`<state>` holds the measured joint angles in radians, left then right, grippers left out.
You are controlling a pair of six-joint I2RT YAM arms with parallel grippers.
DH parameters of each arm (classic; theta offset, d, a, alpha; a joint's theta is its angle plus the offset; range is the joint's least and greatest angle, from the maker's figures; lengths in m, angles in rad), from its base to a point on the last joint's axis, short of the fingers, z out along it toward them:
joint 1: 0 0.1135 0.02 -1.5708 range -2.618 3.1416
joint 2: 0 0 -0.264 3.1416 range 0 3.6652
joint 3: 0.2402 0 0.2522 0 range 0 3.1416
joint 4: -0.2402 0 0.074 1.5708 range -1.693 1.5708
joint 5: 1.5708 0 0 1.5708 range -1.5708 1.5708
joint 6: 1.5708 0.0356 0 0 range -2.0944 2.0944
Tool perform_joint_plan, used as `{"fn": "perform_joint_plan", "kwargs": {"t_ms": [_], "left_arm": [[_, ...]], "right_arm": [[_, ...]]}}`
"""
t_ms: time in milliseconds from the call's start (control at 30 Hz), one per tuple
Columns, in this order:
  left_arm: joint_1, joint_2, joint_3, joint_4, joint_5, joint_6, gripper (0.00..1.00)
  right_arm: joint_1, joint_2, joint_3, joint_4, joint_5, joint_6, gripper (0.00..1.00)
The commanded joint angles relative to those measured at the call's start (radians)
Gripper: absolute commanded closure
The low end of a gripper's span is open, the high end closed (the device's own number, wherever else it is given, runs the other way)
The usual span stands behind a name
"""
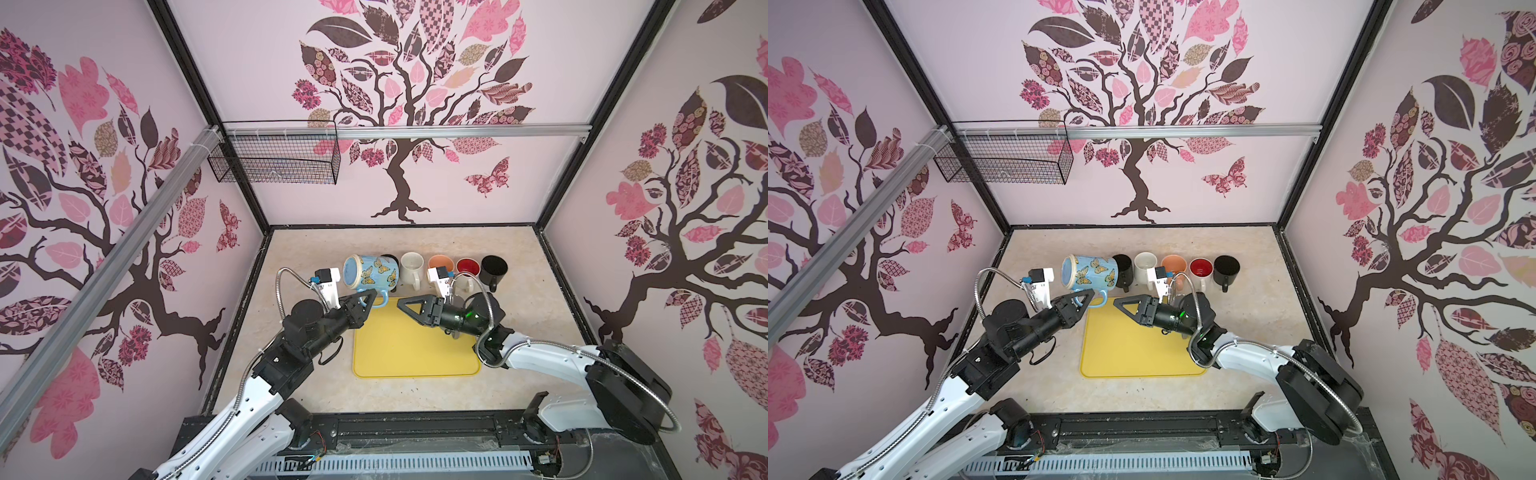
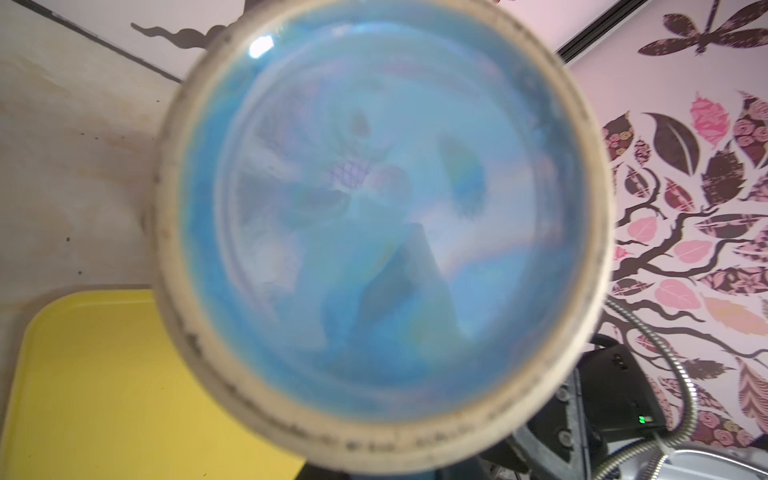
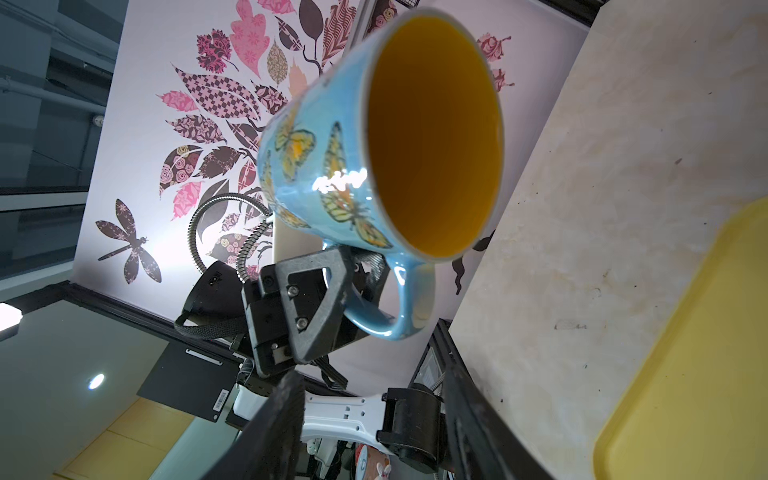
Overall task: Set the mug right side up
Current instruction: 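Close right gripper on the tilted blue mug's rim beside the left gripper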
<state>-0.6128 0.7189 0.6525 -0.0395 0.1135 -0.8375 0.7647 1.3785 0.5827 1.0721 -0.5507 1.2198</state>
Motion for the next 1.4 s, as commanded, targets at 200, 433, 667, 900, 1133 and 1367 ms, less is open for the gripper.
{"fn": "perform_joint_plan", "kwargs": {"t_ms": [200, 433, 667, 900, 1133, 1367], "left_arm": [[0.005, -0.004, -0.02, 0.336, 0.106, -0.081, 1.0], [0.005, -0.007, -0.042, 0.361, 0.118, -0.095, 1.0], [0.005, -0.026, -0.039, 0.347, 0.126, -0.08, 1.0], [0.004, 0.008, -0.074, 0.443, 0.187, -0.141, 1.0], [0.005, 0.03, -0.109, 0.501, 0.233, -0.156, 1.0], [0.005, -0.031, -0.083, 0.305, 0.155, -0.091, 0.84]], "right_arm": [[0.004, 0.093, 0.093, 0.187, -0.038, 0.108, 0.48], [0.006, 0.12, 0.126, 0.212, -0.031, 0.126, 0.49], [0.007, 0.136, 0.162, 0.21, -0.003, 0.131, 0.5], [0.006, 0.171, 0.23, 0.206, 0.004, 0.137, 0.58], [0.006, 0.173, 0.241, 0.198, 0.028, 0.138, 0.83], [0.006, 0.158, 0.241, 0.163, 0.032, 0.117, 1.0]]}}
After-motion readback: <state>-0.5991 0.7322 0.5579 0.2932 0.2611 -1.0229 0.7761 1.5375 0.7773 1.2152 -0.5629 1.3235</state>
